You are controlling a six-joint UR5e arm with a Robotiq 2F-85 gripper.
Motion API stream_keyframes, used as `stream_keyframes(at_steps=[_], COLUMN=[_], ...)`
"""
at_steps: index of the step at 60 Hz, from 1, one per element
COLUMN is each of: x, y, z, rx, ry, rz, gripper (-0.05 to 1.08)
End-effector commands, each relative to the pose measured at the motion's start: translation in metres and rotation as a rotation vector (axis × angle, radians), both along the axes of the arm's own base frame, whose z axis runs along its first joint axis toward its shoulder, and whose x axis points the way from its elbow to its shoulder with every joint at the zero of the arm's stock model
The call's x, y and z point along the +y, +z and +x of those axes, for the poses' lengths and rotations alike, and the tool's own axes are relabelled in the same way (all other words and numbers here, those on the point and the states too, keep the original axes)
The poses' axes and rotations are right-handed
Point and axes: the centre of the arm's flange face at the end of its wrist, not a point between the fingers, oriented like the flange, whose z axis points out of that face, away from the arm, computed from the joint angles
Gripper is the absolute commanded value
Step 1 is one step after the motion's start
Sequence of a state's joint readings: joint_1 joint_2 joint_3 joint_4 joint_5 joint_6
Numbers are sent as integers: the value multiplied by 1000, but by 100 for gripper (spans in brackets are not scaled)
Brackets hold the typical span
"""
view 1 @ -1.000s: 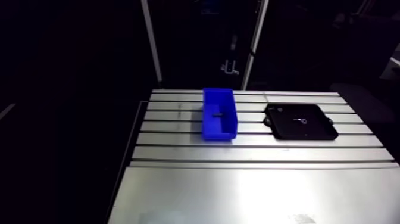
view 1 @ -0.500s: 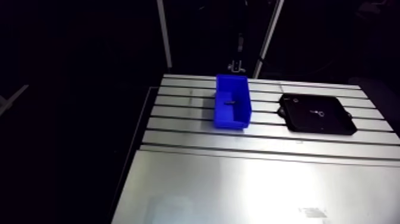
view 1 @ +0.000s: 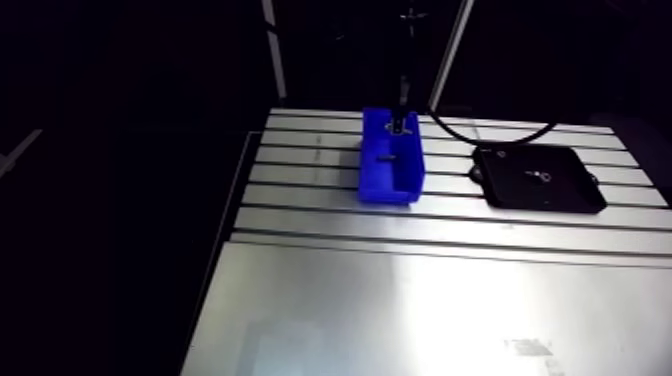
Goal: Pick up the M10 bolt from the tray and put it into the blue bin.
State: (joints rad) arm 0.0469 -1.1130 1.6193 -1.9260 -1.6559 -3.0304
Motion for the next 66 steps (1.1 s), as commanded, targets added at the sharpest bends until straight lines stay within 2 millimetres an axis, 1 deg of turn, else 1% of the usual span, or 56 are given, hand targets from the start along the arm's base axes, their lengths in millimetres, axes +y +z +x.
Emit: stream_keyframes(at_steps=[1,5,16,20,31,35,36,37,38,39,40,41,42,43,44,45,46,47,52,58,59,62,64,65,66], x=[0,0,-1,-2,-2,-3,-3,-3,-4,-4,-3,-3,-3,-4,-4,-5,-5,-5,-7,-9,-9,-9,-12,-12,-14], y=[-18,-26,-31,-38,-45,-46,-46,-46,-46,-46,-45,-45,-44,-44,-44,-43,-43,-44,-45,-41,-37,-33,-18,-18,-9], z=[7,8,9,9,14,14,13,13,12,12,11,11,10,9,9,8,8,8,10,9,9,10,9,9,8], rx=[-23,-37,-45,-52,-68,-67,-58,-58,-47,-47,-33,-33,-13,7,7,23,23,32,31,30,27,20,9,9,7], ry=[-4,-5,-11,-12,-12,-15,-19,-19,-27,-27,-41,-41,-59,-76,-76,-92,-92,-106,-105,-108,-108,-109,-105,-105,-106], rz=[0,1,-2,-3,-1,-2,-2,-2,-3,-3,-3,-3,-4,-5,-5,-4,-4,-3,3,3,2,2,-1,-1,-7], gripper=[105,105,104,104,103,100,93,93,83,83,65,65,50,41,41,25,25,3,1,0,0,1,1,1,1])
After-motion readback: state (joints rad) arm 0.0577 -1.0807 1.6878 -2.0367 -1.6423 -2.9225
